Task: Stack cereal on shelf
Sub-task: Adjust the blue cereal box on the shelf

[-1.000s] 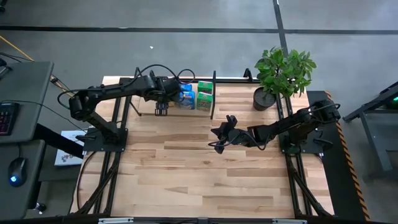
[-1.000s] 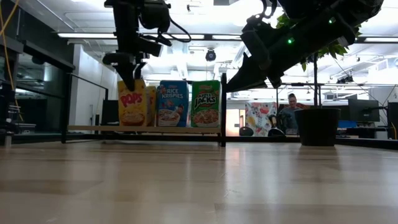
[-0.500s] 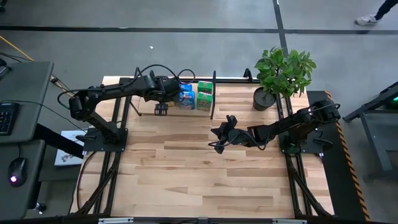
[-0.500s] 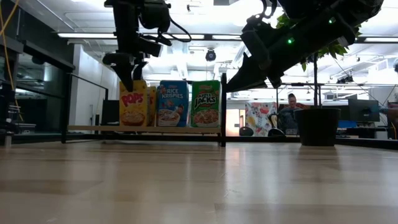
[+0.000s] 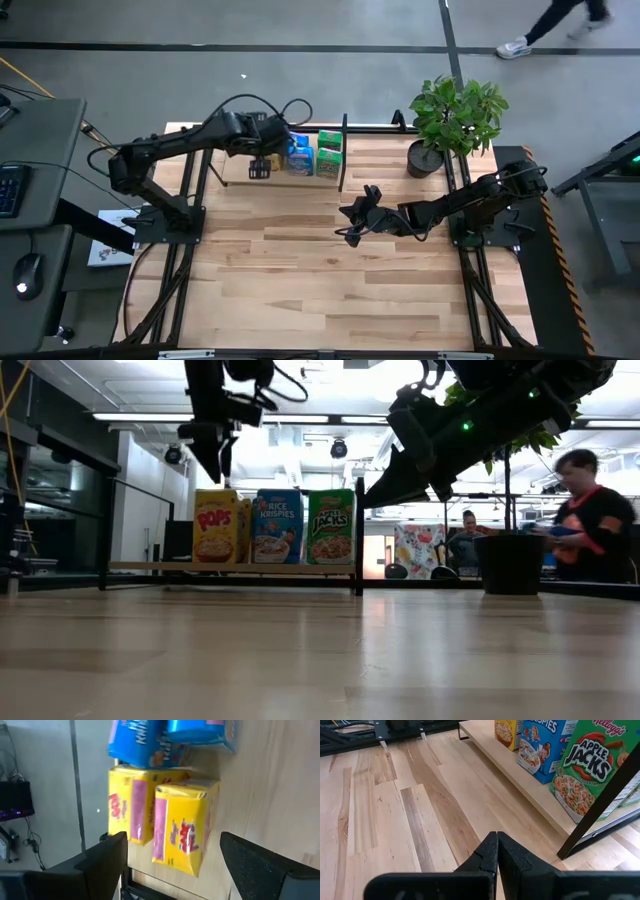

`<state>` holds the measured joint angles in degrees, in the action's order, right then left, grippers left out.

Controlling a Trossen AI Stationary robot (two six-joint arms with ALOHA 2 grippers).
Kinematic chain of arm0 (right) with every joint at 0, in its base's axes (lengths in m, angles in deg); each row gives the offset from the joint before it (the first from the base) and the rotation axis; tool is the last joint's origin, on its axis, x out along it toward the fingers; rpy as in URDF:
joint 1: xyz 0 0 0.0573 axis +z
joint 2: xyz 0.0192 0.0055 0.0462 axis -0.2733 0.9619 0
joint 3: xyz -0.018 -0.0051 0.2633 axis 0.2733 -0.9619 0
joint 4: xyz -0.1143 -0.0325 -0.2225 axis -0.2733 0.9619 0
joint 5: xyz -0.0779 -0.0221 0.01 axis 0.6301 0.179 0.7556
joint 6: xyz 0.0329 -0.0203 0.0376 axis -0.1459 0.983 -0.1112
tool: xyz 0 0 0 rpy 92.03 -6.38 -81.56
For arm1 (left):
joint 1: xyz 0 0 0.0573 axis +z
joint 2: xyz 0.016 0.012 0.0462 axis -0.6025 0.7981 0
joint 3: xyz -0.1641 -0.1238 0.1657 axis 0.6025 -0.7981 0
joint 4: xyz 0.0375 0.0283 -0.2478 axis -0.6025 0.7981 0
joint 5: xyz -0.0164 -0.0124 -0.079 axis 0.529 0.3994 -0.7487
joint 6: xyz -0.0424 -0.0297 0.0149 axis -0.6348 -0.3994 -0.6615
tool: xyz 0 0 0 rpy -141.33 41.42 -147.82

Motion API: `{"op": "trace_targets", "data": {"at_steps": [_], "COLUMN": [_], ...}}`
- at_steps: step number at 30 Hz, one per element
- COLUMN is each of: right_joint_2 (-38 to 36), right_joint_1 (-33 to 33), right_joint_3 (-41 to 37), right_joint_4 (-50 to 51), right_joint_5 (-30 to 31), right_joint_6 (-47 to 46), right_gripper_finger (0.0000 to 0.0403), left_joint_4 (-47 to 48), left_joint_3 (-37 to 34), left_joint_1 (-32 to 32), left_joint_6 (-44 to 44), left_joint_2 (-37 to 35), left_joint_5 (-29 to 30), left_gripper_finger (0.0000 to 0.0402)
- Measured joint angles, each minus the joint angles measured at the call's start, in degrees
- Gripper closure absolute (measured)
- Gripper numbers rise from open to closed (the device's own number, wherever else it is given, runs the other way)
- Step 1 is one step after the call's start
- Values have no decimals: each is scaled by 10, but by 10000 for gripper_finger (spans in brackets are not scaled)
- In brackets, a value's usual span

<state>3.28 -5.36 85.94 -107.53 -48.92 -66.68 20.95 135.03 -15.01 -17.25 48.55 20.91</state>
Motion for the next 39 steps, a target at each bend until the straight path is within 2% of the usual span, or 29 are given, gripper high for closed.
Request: {"op": "trace_targets", "data": {"at_steps": [2,4,7,9,12,14,17,22,27,34,39], "right_joint_2": [0,0,0,0,0,0,5,44,104,203,225], "right_joint_1": [0,0,-1,-8,-36,-60,-99,-157,-203,-217,-218], "right_joint_3": [0,0,0,0,24,69,185,393,540,635,658], "right_joint_4": [0,-4,-30,-81,-133,-105,53,364,548,636,625], "right_joint_5": [0,0,1,2,-5,-44,-109,-120,-184,-203,-193], "right_joint_6": [0,2,31,69,112,143,165,182,177,201,212], "right_gripper_finger": [403,403,403,403,403,403,403,403,403,403,403], "left_joint_4": [3,0,-21,-74,-169,-220,-309,-455,-557,-596,-598], "left_joint_3": [8,9,-2,-40,-120,-180,-269,-397,-470,-485,-485], "left_joint_1": [-2,-3,-2,-1,0,-4,-5,-5,-5,-5,-5], "left_joint_6": [-22,-47,-71,-70,-80,-90,-119,-182,-202,-211,-216], "left_joint_2": [-9,-27,-73,-122,-209,-266,-348,-461,-534,-560,-560], "left_joint_5": [-3,-33,-170,-267,-328,-328,-327,-327,-328,-328,-328], "left_gripper_finger": [90,90,90,90,90,90,90,90,90,90,90]}}
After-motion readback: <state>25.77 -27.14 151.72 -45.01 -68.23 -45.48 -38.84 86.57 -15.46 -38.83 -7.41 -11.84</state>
